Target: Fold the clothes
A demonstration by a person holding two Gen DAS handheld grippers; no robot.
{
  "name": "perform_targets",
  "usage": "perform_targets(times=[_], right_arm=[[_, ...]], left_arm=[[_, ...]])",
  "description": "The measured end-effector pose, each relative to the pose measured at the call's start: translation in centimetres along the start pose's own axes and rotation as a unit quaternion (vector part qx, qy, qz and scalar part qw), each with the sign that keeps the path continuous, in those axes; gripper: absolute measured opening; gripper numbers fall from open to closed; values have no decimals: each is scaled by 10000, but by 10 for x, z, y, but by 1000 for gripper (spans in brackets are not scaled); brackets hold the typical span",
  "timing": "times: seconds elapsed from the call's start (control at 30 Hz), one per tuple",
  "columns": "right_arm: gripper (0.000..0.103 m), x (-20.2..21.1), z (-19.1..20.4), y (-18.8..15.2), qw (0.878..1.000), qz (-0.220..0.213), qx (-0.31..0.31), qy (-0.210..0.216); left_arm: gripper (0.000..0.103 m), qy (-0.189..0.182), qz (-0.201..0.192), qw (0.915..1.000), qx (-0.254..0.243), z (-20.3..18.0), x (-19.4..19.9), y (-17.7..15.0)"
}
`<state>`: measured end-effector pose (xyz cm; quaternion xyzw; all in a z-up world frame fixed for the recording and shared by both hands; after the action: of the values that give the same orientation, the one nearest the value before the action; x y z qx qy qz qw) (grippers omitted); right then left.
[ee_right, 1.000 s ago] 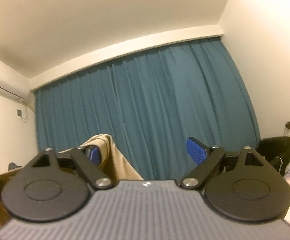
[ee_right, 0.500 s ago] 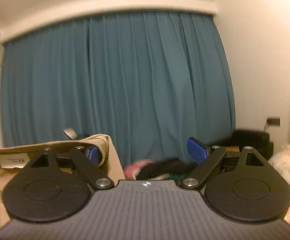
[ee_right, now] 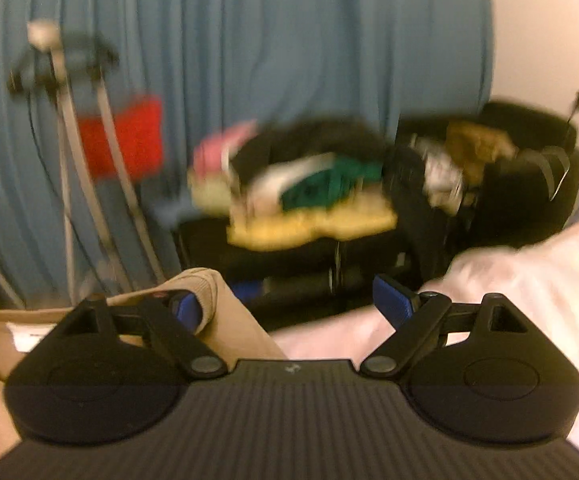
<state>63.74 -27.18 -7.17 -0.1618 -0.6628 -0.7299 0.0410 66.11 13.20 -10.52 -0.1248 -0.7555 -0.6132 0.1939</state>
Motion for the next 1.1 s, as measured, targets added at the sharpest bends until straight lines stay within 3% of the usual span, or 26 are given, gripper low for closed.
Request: perform_targets(times=[0.1, 0.17, 0.33, 0.47, 0.67, 0.87, 1.0, 1.07, 1.1], right_arm=[[87, -39, 14, -56, 9934, 1045, 359, 295], [87, -43, 22, -75, 9865, 1465, 556, 467], [87, -10, 40, -72, 9861, 1438, 293, 779], [87, 42, 56, -51, 9905, 1014, 273, 884], [87, 148, 58, -33, 9950, 555, -23, 834], [87, 260, 36, -53, 9957, 165, -54, 911], [87, 273, 20, -70, 9942, 309, -153, 1022], [86, 261, 16, -73, 9920, 458, -416, 1101], [81, 252, 16, -72, 9908, 534, -536, 1123]], left_arm=[[100, -185, 929, 9948, -362, 3, -36, -46], [99, -376, 1353, 9875, -710, 1, -44, -53], [103, -627, 1662, 9741, -1398, -3, -21, -49], [103, -626, 1149, 9764, -1717, -12, 52, -32], [103, -278, 316, 9791, -1990, -23, 146, -43], [103, 239, -101, 9866, -1608, -13, 200, -73], [103, 319, -326, 9924, -1144, -4, 229, -84], [103, 302, -413, 9938, -989, -5, 235, -88], [103, 273, -466, 9943, -923, -6, 237, -91]])
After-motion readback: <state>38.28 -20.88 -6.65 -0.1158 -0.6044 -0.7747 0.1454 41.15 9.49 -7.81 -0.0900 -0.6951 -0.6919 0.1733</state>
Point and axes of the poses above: each gripper's, at about its wrist camera, not at the fingertips, and x roughly against the way its jaws point, z to its left, y to its top, the point moved 9 cm from there along -x, roughly the way its jaws point, and after that the axes turned 15 degrees about -z, right-handed, at the moved point
